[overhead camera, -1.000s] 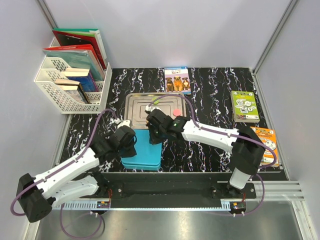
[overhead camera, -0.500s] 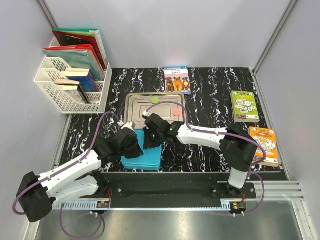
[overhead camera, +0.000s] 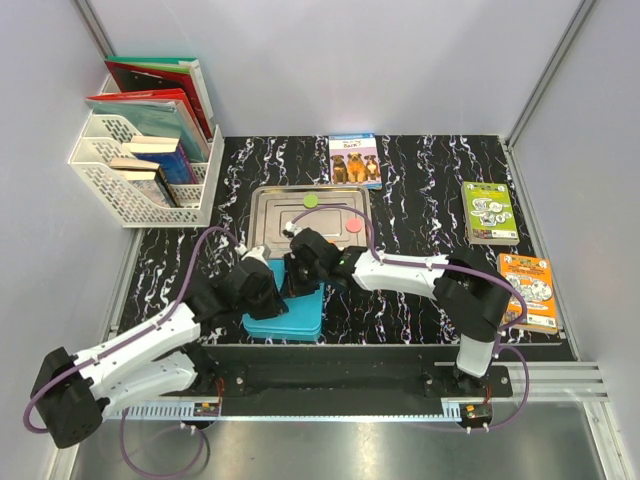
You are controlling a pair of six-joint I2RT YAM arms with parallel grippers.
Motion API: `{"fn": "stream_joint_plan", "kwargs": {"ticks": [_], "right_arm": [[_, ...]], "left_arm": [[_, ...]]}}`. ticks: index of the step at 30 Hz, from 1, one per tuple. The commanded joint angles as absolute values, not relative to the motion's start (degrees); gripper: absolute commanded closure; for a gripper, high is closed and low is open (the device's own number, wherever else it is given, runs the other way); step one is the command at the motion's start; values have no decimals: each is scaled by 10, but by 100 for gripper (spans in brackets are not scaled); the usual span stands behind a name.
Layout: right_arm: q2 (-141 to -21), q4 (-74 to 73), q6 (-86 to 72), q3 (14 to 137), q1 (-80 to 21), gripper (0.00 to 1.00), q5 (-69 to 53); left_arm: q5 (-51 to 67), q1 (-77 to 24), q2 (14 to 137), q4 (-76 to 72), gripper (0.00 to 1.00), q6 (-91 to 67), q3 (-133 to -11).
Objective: Pack the cookies
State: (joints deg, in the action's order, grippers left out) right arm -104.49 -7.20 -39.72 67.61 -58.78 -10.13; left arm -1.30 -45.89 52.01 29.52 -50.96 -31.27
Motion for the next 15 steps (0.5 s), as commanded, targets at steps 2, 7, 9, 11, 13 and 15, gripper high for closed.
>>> {"fn": "stream_joint_plan", "kwargs": {"ticks": [2, 7, 9, 11, 13, 15], "right_arm": [[-1046, -175, -367, 689, -598, 100, -60], [-1026, -227, -345, 743, -597, 100, -27], [-1014, -249, -335, 766, -597, 100, -8], [-1000, -263, -326, 780, -596, 100, 14], [-991, -279, -322, 798, -594, 98, 28], [-973, -289, -316, 810, -592, 96, 44]], "left_arm": [[-37, -459, 497, 403, 96, -483, -345], [-67, -458, 483, 432, 90, -466, -398], [-73, -459, 479, 440, 83, -461, -410], [-76, -459, 475, 448, 75, -453, -430], [-87, -459, 474, 454, 59, -448, -452], [-99, -458, 473, 462, 51, -439, -466]]}}
